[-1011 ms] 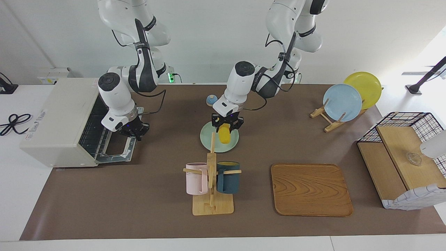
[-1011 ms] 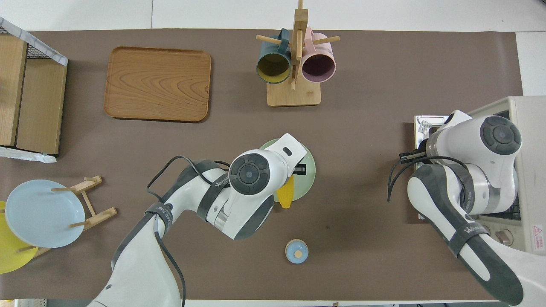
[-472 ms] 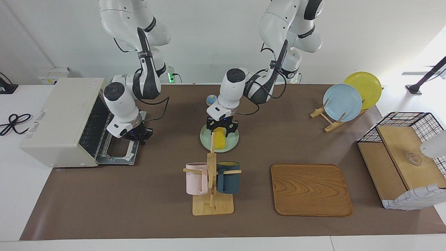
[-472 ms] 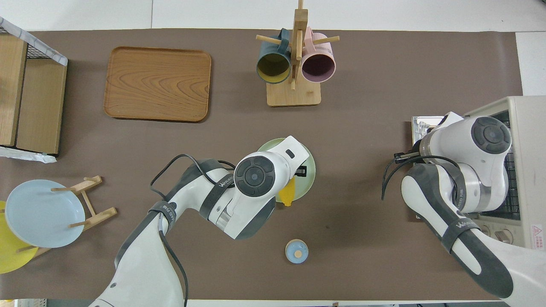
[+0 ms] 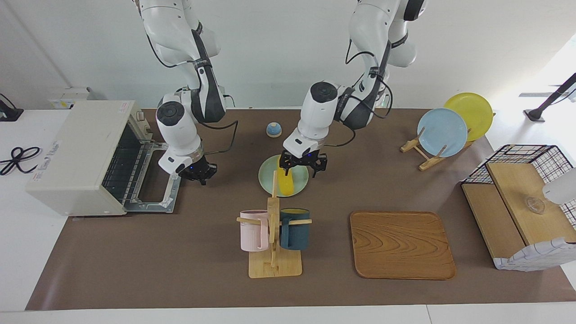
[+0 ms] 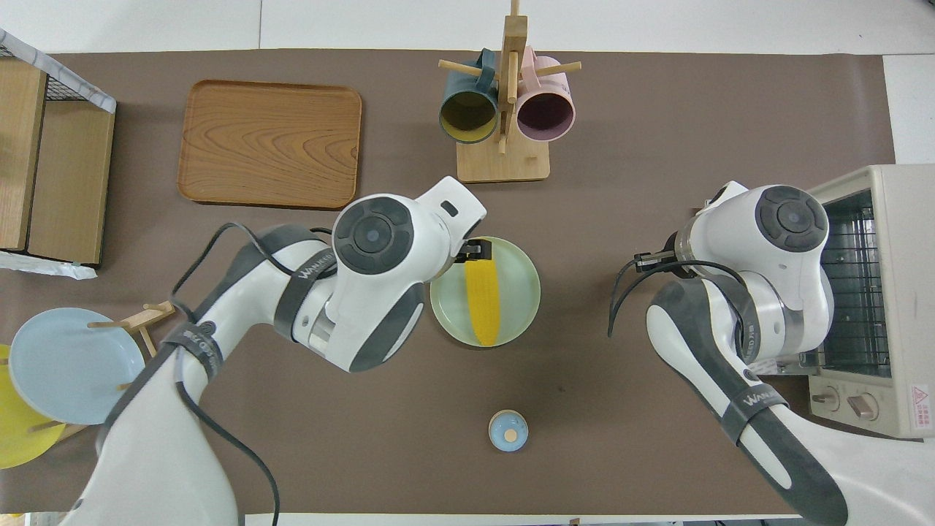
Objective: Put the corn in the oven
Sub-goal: 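Release the corn and retract the left gripper while the right gripper reaches it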
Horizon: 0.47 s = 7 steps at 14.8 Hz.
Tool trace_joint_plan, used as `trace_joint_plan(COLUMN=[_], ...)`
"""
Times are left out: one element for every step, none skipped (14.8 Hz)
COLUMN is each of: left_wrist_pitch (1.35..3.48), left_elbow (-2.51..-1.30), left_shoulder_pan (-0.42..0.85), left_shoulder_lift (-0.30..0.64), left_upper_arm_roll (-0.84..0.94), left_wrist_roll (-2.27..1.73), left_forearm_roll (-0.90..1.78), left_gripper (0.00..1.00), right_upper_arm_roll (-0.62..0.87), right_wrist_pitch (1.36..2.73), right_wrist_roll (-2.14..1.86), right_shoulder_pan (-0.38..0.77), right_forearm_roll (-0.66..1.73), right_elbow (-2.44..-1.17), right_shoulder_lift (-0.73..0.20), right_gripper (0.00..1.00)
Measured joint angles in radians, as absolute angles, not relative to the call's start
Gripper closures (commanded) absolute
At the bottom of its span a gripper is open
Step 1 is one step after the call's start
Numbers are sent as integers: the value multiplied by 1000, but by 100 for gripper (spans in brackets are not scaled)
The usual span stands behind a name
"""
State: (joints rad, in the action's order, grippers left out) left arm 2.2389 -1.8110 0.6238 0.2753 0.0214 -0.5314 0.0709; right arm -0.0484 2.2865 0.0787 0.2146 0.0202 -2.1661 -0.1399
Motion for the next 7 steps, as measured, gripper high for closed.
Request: trace_joint_plan(left_wrist_pitch=[2171, 2108, 2051, 2002, 1970, 1949, 1930], left_elbow=[-1779, -1749, -1721, -1697, -1684, -1678, -1676], left_shoulder_pan=[586, 546, 502, 453, 405, 358, 316], left_shoulder_lift=[251, 229, 210, 194, 180, 168, 155], left_upper_arm_roll=[20, 18, 16, 15, 14, 13, 12], left_wrist_roll=[-517, -497, -467, -428, -385, -347, -311], left_forearm_roll=[70, 68, 67, 66, 66, 66, 66], left_gripper=[0, 0, 0, 0, 0, 0, 0], right_upper_arm_roll=[-46, -42, -39, -36, -34, -32, -30], right_wrist_pitch=[2250, 2216, 2182, 2151, 2132, 2124, 2126], right_wrist_roll=[129, 186, 243, 300, 352, 398, 432], right_shoulder_pan=[229, 253, 288, 335, 385, 438, 488], right_forearm_roll=[20, 21, 21, 21, 21, 21, 21], right_elbow=[-2143, -2119, -2091, -2059, -2030, -2009, -1996], right_shoulder_lift=[-134, -127, -123, -122, -122, -122, -122], right_gripper=[54, 49, 49, 45, 43, 41, 35])
